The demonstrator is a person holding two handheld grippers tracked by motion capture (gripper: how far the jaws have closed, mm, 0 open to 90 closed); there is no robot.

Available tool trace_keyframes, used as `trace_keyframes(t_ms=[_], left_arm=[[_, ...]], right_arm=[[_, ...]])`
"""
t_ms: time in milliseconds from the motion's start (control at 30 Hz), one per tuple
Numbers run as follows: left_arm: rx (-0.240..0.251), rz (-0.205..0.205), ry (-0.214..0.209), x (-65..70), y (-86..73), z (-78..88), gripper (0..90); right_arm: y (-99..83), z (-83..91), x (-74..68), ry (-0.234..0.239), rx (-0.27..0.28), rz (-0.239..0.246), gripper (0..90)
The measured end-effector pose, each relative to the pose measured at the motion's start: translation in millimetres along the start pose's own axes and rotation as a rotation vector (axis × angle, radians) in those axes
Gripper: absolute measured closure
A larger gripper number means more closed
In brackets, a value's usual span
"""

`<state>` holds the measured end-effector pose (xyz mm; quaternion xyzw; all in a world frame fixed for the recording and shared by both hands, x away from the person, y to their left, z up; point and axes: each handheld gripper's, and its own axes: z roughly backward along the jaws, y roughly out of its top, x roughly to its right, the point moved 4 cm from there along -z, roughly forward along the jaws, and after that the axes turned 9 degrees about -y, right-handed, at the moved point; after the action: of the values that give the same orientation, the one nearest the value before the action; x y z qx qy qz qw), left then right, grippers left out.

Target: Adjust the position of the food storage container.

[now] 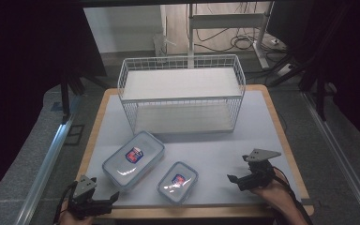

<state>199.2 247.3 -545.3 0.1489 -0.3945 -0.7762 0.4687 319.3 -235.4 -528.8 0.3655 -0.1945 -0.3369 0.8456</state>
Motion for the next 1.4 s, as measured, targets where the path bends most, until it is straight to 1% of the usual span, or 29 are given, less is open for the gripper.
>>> trace_keyframes(t_ms=[67,133,200,267,300,333,400,433,467,500,533,567,600,633,667,733,767,800,833,1000,1033,1067,1100,1200,1233,1267,1333,1367,1400], left_arm=[[0.0,-0.005,-0.009,1.7,0.3,-1.1,2.6],[-0.007,-0.007,-0.007,1.9,-0.1,-2.3,2.6],[-0.014,-0.01,-0.003,1.7,-0.8,-4.0,2.6],[-0.014,-0.004,-0.009,1.2,-1.4,-4.4,2.7],[-0.014,-0.003,-0.009,1.0,-1.6,-4.4,2.9],[-0.013,-0.003,-0.004,0.2,-1.8,-3.9,3.0],[-0.008,0.001,-0.005,-0.4,-1.9,-3.1,3.2],[-0.008,0.001,-0.005,-0.4,-1.9,-3.1,3.3],[-0.001,0.002,-0.007,-0.7,-1.6,-2.1,3.4],[0.002,0.003,-0.008,-0.6,-1.5,-1.7,3.5],[0.004,0.001,-0.006,-0.4,-1.2,-1.4,3.6],[0.004,0.001,-0.006,-0.4,-1.2,-1.4,3.7],[0.006,-0.002,-0.005,-0.2,-0.9,-1.2,3.7],[0.009,-0.009,-0.001,0.7,-0.3,-0.9,4.0],[0.011,-0.011,0.001,1.1,0.2,-0.5,4.1],[0.02,-0.014,0.001,1.7,1.2,0.4,4.1],[0.024,-0.013,0.0,1.8,1.6,0.8,4.0],[0.024,-0.013,0.0,1.8,1.6,0.8,4.1],[0.027,-0.008,-0.002,1.3,1.5,1.0,4.1],[0.024,0.0,-0.004,0.4,0.6,0.1,4.2],[0.024,0.0,-0.004,0.4,0.6,0.1,4.2],[0.024,-0.002,-0.004,0.7,0.7,0.3,4.3],[0.024,-0.003,-0.004,0.7,0.6,0.4,4.3],[0.022,-0.003,-0.004,0.5,0.3,0.3,4.4],[0.021,-0.003,-0.003,0.2,0.1,0.3,4.4],[0.019,-0.002,-0.002,-0.1,0.0,0.5,4.5],[0.02,-0.003,0.0,-0.1,-0.1,1.1,4.6],[0.02,-0.003,0.0,-0.1,-0.1,1.1,4.6],[0.021,-0.004,-0.001,-0.1,0.0,1.3,4.6]], right_arm=[[-0.3,0.2,1.0,0.007,0.001,-0.01,3.9],[-0.4,0.2,1.2,0.01,-0.002,-0.013,4.7],[-0.7,0.2,1.2,0.016,-0.008,-0.014,7.2],[-0.3,0.4,0.3,0.025,-0.01,-0.016,9.6],[0.0,0.5,-0.6,0.033,-0.013,-0.02,11.4],[0.3,0.3,-1.9,0.042,-0.019,-0.019,15.2],[1.0,0.4,-3.4,0.047,-0.022,-0.017,19.7],[1.0,0.4,-3.4,0.047,-0.022,-0.017,19.7],[4.0,1.2,-6.3,0.063,-0.016,-0.015,27.4],[5.7,1.5,-7.9,0.07,-0.016,-0.016,31.5],[8.3,2.0,-10.4,0.085,-0.014,-0.012,37.6],[8.3,2.0,-10.4,0.085,-0.014,-0.012,37.6],[11.4,2.2,-13.8,0.109,-0.011,-0.011,45.3],[18.5,0.9,-22.5,0.165,-0.009,-0.005,57.1],[22.1,-0.9,-27.5,0.179,-0.011,0.006,62.3],[29.9,-4.7,-39.3,0.2,-0.011,0.051,74.9],[32.3,-6.0,-43.0,0.211,-0.01,0.065,79.5],[32.3,-6.0,-43.0,0.211,-0.01,0.065,79.5],[39.6,-10.2,-53.4,0.238,-0.013,0.087,88.9],[56.8,-24.6,-76.7,0.286,-0.029,0.125,89.1],[56.8,-24.6,-76.7,0.286,-0.029,0.125,89.1],[66.4,-33.4,-91.5,0.315,-0.032,0.15,89.2],[69.6,-36.4,-96.9,0.325,-0.031,0.164,89.1],[82.6,-47.6,-119.9,0.36,-0.037,0.209,89.1],[82.6,-47.6,-119.9,0.36,-0.037,0.209,89.1],[92.0,-56.5,-135.9,0.38,-0.039,0.231,89.1],[98.4,-62.9,-148.5,0.401,-0.042,0.243,89.0],[98.4,-62.9,-148.5,0.401,-0.042,0.243,89.0],[105.4,-70.3,-164.7,0.424,-0.04,0.271,89.0]])
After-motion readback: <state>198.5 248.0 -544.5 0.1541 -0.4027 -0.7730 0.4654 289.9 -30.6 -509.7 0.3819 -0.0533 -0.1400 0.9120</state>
